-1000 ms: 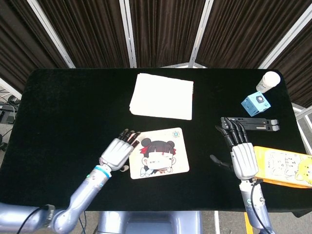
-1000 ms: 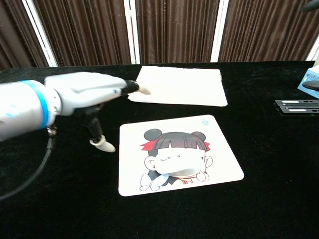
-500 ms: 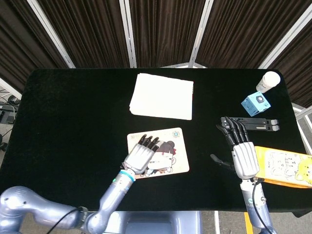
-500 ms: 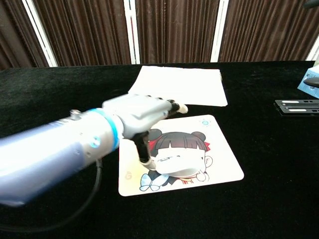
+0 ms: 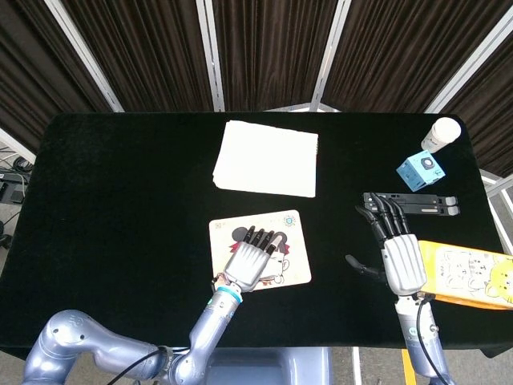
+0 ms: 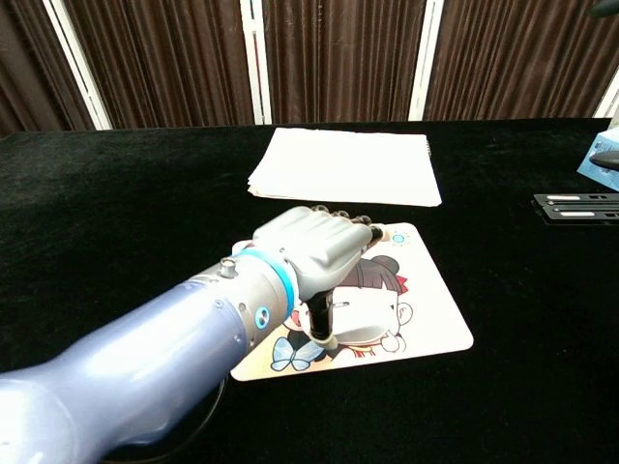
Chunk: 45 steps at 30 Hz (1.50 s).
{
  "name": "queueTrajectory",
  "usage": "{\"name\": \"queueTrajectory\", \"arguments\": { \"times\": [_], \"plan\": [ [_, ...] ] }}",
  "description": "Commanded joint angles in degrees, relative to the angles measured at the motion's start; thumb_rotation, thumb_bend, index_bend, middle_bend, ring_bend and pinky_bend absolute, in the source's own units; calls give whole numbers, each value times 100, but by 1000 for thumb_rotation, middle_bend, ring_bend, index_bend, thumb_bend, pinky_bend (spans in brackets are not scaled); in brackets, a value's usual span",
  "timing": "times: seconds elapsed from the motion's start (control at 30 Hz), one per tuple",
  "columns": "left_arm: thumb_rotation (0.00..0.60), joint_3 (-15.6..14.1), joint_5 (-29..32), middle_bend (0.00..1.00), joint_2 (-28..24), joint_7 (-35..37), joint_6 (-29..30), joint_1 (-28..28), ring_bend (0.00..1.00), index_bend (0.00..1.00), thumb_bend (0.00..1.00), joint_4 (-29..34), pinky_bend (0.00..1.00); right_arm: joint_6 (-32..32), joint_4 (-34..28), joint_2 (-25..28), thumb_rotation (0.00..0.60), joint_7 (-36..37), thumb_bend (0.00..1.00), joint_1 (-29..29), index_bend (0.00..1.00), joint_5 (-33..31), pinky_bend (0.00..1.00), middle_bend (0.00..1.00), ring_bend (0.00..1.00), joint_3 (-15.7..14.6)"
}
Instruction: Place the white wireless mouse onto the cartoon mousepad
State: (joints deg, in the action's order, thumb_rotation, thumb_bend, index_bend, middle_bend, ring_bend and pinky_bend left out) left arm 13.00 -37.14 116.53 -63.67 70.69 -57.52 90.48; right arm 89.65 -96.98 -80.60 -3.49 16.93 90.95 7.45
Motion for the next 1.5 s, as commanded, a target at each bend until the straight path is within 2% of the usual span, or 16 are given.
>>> {"name": "queueTrajectory", "arguments": {
  "times": [0.03, 0.4, 0.77, 1.1, 1.5],
  "plan": [
    [600, -12, 13, 0, 72, 5, -22, -24, 0, 0, 2, -92, 0, -22, -26, 13, 600, 8, 141, -6, 140, 3, 0, 0, 0, -1],
    [600, -16, -332, 0, 368, 250, -128, -69, 0, 0, 2, -710, 0, -111, -120, 55, 600, 56, 140, -46, 140, 47, 0, 0, 0, -39],
    [600, 153, -500, 0, 466, 320, -456, -222, 0, 0, 3, -1385, 0, -176, -162, 86, 600, 66, 141, -62, 140, 121, 0, 0, 0, -63],
    [600, 110, -582, 0, 295, 281, -559, -186, 0, 0, 3, -1496, 0, -205, -192, 107, 600, 99, 140, -72, 140, 119, 0, 0, 0, -25],
    [600, 194, -583, 0, 230, 380, -679, -168, 0, 0, 2, -1725, 0, -242, -211, 103, 600, 96, 140, -84, 140, 103, 0, 0, 0, -4]
  ]
}}
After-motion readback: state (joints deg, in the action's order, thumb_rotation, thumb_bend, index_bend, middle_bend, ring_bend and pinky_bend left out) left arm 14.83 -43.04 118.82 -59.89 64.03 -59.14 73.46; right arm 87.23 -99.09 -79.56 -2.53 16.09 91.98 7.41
